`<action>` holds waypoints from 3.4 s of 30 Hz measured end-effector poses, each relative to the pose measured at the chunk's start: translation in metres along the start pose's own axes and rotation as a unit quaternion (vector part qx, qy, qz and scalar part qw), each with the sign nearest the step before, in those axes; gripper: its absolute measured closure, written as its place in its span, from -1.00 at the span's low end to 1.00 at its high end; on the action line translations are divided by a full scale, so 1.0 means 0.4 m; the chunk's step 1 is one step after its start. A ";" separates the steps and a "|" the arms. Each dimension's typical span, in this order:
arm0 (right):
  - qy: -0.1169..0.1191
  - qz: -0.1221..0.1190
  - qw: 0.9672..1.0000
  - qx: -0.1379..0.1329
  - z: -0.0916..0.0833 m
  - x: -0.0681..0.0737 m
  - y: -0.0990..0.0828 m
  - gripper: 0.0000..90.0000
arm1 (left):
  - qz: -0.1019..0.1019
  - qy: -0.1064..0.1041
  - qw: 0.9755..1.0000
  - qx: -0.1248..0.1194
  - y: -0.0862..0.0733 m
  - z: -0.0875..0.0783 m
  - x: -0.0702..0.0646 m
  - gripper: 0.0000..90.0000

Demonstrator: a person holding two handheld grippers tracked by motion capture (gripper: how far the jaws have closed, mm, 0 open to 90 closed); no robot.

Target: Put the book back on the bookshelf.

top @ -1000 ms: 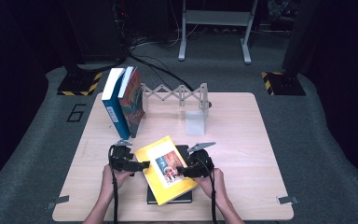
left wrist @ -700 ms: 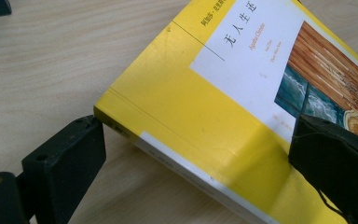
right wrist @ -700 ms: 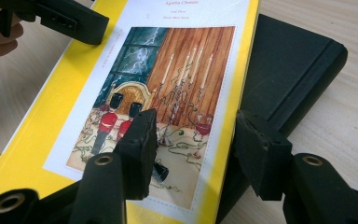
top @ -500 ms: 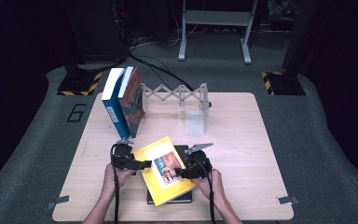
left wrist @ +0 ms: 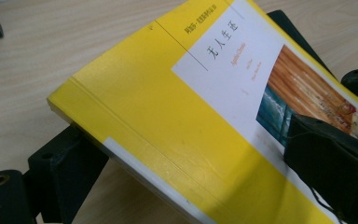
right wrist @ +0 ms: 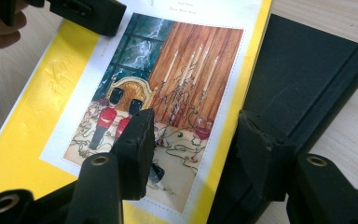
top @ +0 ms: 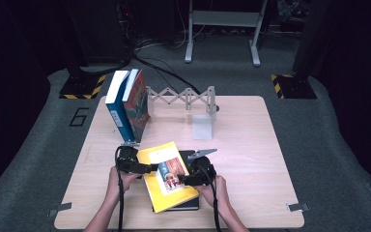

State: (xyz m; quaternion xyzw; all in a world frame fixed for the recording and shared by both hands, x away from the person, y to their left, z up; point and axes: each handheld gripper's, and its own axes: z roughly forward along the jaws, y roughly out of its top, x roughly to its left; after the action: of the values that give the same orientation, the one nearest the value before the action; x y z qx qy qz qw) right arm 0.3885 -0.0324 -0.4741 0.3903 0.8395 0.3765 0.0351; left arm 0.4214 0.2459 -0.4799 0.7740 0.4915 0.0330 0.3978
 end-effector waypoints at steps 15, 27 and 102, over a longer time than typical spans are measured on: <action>-0.013 -0.007 1.000 0.003 0.016 0.012 0.021 0.06 | 0.041 -0.005 0.999 -0.017 0.044 -0.040 -0.053 -0.77; -0.010 -0.003 1.000 -0.002 0.031 0.016 0.034 0.07 | 0.053 0.007 0.998 -0.026 0.059 -0.059 -0.072 -0.72; -0.141 0.075 0.986 -0.045 -0.068 -0.269 -0.090 -0.93 | 0.054 0.015 0.992 -0.117 0.108 -0.158 -0.050 0.59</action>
State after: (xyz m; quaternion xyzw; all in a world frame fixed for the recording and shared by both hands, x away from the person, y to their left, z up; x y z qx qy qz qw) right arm 0.4308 -0.1369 -0.5036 0.4996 0.7764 0.3568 0.1424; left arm 0.4150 0.2584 -0.4022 0.7470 0.4476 0.1237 0.4758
